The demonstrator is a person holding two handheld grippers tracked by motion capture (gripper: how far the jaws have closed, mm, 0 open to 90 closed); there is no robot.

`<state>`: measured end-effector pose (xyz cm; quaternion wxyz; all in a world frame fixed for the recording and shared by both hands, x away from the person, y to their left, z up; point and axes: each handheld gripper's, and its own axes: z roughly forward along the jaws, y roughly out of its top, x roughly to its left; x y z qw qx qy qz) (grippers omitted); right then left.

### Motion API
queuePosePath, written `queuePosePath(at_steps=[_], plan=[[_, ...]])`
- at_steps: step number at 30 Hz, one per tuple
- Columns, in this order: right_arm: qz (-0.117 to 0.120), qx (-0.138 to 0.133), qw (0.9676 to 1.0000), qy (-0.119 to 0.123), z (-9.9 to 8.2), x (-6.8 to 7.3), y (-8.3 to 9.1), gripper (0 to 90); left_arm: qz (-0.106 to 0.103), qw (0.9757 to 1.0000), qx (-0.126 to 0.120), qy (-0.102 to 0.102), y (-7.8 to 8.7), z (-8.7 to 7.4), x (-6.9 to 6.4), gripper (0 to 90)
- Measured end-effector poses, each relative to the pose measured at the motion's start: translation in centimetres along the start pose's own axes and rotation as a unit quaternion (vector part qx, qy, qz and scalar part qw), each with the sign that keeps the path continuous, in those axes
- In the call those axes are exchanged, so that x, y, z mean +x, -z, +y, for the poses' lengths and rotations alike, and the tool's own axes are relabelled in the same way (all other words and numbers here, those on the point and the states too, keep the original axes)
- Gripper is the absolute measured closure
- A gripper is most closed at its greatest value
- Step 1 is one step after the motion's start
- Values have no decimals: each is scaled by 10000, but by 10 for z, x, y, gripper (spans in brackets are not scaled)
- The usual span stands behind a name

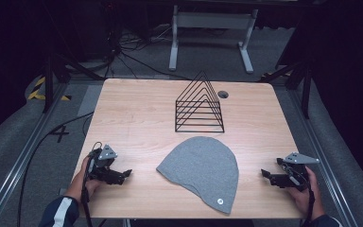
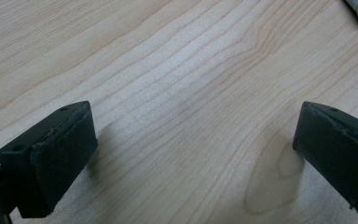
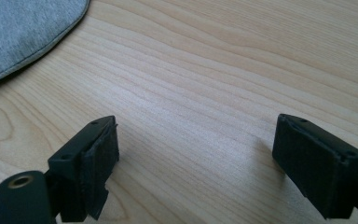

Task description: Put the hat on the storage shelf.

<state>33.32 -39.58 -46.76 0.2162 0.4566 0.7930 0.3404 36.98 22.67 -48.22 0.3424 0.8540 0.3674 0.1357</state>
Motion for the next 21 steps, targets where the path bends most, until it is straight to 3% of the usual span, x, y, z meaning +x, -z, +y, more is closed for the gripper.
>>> queuePosePath(at_steps=[12,15,21], plan=[[-13,2,10000,-11,0,1,0,142,-130,9997,-3,-220,-2,3,1,2],[-7,-3,10000,-34,0,1,0,140,-303,9990,-13,-333,-2,2,3,2],[9,44,10000,-18,3,2,-2,138,-396,9983,6,-436,-2,6,4,37]])
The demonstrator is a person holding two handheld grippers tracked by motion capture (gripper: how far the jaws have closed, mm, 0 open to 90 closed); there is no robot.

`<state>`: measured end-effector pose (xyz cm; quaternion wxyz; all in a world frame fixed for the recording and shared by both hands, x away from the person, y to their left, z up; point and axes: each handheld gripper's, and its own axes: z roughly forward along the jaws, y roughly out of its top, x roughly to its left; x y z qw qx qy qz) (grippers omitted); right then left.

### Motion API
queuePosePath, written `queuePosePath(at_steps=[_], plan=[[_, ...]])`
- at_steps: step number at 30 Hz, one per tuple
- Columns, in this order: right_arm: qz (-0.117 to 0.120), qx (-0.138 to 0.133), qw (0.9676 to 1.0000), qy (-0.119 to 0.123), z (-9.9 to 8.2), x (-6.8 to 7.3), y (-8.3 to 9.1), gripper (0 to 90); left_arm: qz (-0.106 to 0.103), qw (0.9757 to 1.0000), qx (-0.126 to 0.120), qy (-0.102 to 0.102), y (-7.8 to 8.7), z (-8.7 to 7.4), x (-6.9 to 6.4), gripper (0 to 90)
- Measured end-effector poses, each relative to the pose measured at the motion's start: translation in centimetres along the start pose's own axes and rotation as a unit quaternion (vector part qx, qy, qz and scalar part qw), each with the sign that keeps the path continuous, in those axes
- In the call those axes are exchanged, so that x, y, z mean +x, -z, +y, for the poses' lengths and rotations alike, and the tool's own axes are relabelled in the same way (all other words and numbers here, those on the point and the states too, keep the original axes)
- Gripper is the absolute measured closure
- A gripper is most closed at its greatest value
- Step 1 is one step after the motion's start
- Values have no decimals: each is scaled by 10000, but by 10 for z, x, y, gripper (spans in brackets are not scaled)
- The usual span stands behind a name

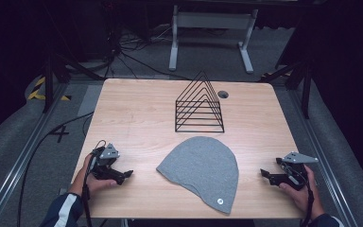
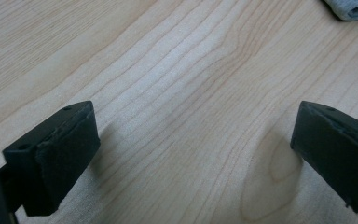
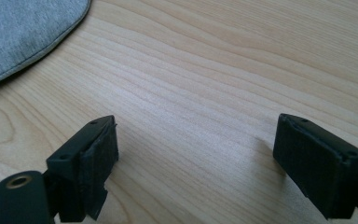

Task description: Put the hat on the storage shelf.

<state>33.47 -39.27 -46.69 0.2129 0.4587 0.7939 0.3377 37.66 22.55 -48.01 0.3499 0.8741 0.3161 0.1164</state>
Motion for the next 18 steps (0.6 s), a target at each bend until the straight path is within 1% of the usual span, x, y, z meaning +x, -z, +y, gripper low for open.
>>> queuePosePath(at_steps=[1,2,3,4,5,6,7,8,9,10,12,14,15,17,18], plan=[[-19,-1,10000,-10,0,0,0,139,-6,10000,-3,47,1,1,0,79],[-28,1,10000,-14,0,1,0,140,-11,10000,-21,-16,1,3,0,141],[-25,11,10000,-14,0,1,0,141,-106,9999,9,33,1,5,0,176],[-24,50,10000,17,2,0,0,144,-118,9999,24,1,0,7,0,174],[-23,110,9999,-12,3,1,0,149,-166,9998,62,-18,-1,10,-1,176],[-38,241,9997,1,6,1,0,157,-188,9998,65,-41,-2,12,-2,207],[-37,287,9996,8,8,1,0,171,-228,9997,21,-76,-4,15,-2,244],[-8,356,9994,35,10,2,0,201,-295,9995,58,-61,-5,18,-3,271],[65,391,9992,107,13,5,0,242,-294,9995,36,-56,-6,21,-4,267],[148,403,9989,164,14,8,-1,269,-328,9994,31,-95,-6,23,-4,270],[279,354,9987,231,18,14,-1,304,-397,9991,-141,-90,-7,30,-5,297],[407,285,9979,412,25,25,-1,406,-383,9988,-191,-232,-9,41,-7,321],[535,233,9970,503,30,34,-2,458,-414,9986,-220,-265,-11,47,-9,336],[780,218,9942,705,38,50,-4,546,-428,9978,-257,-447,-17,57,-14,370],[818,214,9931,812,41,57,-5,599,-472,9971,-229,-554,-21,64,-18,395]])
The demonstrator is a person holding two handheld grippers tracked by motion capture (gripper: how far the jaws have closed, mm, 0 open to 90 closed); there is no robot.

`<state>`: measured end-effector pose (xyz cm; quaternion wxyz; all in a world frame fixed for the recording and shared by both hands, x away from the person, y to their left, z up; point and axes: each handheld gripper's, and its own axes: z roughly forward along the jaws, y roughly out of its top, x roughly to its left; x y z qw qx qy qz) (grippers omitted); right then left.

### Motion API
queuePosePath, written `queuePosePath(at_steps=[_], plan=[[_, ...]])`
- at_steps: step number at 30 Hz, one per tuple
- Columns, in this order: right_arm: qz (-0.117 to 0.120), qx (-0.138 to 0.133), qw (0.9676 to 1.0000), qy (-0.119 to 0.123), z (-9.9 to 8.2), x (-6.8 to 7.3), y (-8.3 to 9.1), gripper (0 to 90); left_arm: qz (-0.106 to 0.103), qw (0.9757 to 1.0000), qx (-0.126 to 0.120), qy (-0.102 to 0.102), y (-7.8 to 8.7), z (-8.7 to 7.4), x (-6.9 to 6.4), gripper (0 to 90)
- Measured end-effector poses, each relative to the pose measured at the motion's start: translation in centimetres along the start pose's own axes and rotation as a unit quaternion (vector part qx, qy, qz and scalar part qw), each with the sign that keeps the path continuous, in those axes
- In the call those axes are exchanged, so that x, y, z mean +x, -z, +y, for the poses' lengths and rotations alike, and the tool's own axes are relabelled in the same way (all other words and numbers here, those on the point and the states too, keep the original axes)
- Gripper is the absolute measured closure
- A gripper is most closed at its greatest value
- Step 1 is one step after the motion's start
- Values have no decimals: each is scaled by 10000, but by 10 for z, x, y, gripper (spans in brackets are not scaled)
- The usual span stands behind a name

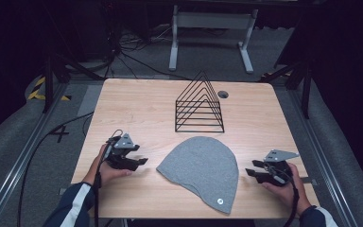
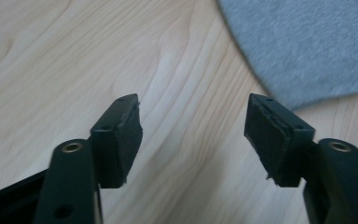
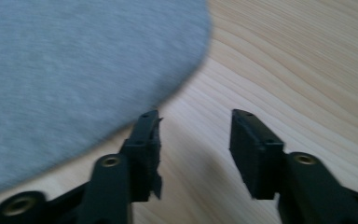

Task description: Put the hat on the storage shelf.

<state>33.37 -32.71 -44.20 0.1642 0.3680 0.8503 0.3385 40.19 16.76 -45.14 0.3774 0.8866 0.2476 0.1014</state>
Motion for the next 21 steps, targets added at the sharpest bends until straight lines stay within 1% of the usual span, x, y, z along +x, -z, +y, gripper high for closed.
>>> queuePosePath(at_steps=[2,3,4,5,6,7,8,9,11,12,13,14,15,16,17,18,19,20,21], plan=[[204,-31,9996,185,9,17,-7,683,-88,9996,9,-285,-13,16,-7,446],[323,-31,9992,251,13,25,-11,683,-88,9996,9,-285,-13,16,-7,468],[323,-31,9992,251,13,25,-11,724,-92,9993,2,-363,-17,20,-9,468],[368,-37,9989,292,15,30,-14,742,-190,9989,34,-431,-23,27,-11,480],[415,-49,9984,368,17,36,-18,762,-206,9986,55,-487,-28,31,-13,483],[464,-54,9983,342,19,40,-20,768,-230,9982,84,-556,-33,35,-15,493],[542,-82,9979,342,23,47,-25,793,-291,9979,93,-573,-37,38,-17,527],[542,-82,9979,342,23,47,-25,793,-350,9975,108,-597,-39,39,-18,527],[570,-60,9971,497,25,55,-28,796,-389,9965,261,-698,-48,41,-21,549],[565,-46,9968,571,26,59,-29,796,-408,9960,336,-722,-52,40,-23,568],[596,-17,9965,586,26,62,-30,796,-420,9955,433,-735,-55,38,-25,571],[610,84,9960,649,24,65,-32,793,-534,9956,363,-677,-55,36,-26,613],[558,126,9959,695,23,66,-32,791,-509,9953,416,-717,-53,36,-27,613],[558,126,9959,695,23,66,-32,791,-509,9953,416,-717,-53,36,-27,613],[520,172,9961,687,22,66,-33,788,-485,9961,408,-615,-53,35,-30,613],[517,200,9962,670,21,64,-34,781,-509,9958,466,-608,-50,34,-32,615],[446,198,9972,570,20,60,-34,777,-534,9959,481,-550,-48,32,-35,632],[446,198,9972,570,20,60,-34,777,-540,9960,451,-550,-47,30,-38,632],[402,201,9974,571,20,58,-34,772,-593,9958,461,-522,-44,27,-43,639]])
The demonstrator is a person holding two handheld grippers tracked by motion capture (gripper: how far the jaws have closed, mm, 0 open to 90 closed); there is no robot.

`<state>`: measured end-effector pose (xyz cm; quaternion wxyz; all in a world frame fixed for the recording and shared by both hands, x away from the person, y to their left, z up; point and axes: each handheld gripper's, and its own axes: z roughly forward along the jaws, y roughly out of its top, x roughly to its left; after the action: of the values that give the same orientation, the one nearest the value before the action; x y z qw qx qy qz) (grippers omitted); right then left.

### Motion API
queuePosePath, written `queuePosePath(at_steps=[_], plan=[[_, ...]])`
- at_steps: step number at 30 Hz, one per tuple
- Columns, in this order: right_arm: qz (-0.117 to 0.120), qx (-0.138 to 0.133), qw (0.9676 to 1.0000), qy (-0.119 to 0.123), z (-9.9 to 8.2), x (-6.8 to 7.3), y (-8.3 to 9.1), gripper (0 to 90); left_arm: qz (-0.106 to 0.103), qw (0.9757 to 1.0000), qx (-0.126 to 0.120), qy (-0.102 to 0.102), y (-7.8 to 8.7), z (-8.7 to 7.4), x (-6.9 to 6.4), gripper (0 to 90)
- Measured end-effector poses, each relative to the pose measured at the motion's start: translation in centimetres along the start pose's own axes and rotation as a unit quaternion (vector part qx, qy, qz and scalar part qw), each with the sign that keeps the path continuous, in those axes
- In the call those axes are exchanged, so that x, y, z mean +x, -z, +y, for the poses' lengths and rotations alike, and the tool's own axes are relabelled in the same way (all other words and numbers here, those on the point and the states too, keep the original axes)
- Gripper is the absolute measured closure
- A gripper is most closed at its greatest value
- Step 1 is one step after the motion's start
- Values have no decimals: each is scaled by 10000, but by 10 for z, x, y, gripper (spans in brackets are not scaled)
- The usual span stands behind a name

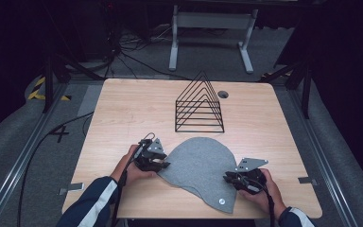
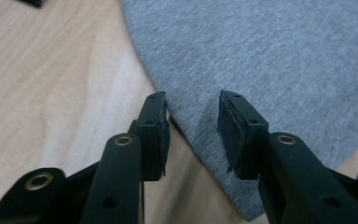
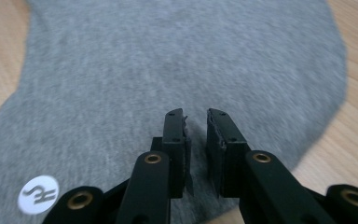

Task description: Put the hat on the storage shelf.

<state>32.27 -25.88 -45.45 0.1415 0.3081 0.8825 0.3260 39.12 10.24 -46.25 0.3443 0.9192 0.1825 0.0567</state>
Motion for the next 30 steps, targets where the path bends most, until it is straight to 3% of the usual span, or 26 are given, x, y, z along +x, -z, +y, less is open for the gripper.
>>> queuePosePath(at_steps=[1,3,4,8,9,10,12,14,17,19,22,24,27,30], plan=[[-163,17,9999,32,0,-5,0,753,-27,10000,43,-11,2,-2,-4,653],[-189,17,9998,-2,0,-7,1,749,-42,10000,40,-8,5,-6,-15,652],[-254,-6,9996,-79,0,-13,0,733,-79,10000,27,-48,7,-9,-27,651],[-283,-7,9996,-91,2,-20,-1,685,-28,9999,116,-119,10,-10,-37,604],[-233,-124,9993,-280,4,-27,1,635,6,9999,120,-116,11,-9,-38,558],[-233,-124,9993,-280,4,-27,1,635,28,9999,75,-81,13,-7,-37,558],[-239,-102,9990,-355,7,-34,3,568,137,9997,-141,125,15,-2,-29,511],[-350,-102,9986,-373,10,-39,2,530,364,9990,-136,214,13,5,-19,439],[-363,-8,9985,-413,14,-45,-4,470,467,9984,-78,319,4,13,-7,374],[-252,39,9983,-518,17,-49,-10,428,445,9980,-132,419,-4,20,3,335],[-278,122,9978,-590,23,-52,-17,417,450,9981,-94,399,-13,29,13,298],[-342,124,9975,-607,28,-53,-23,405,369,9979,-108,523,-20,31,20,282],[-343,142,9972,-649,31,-53,-31,364,370,9979,25,535,-28,31,21,265],[-339,132,9972,-660,31,-53,-31,364,388,9979,-53,517,-31,30,20,240]])
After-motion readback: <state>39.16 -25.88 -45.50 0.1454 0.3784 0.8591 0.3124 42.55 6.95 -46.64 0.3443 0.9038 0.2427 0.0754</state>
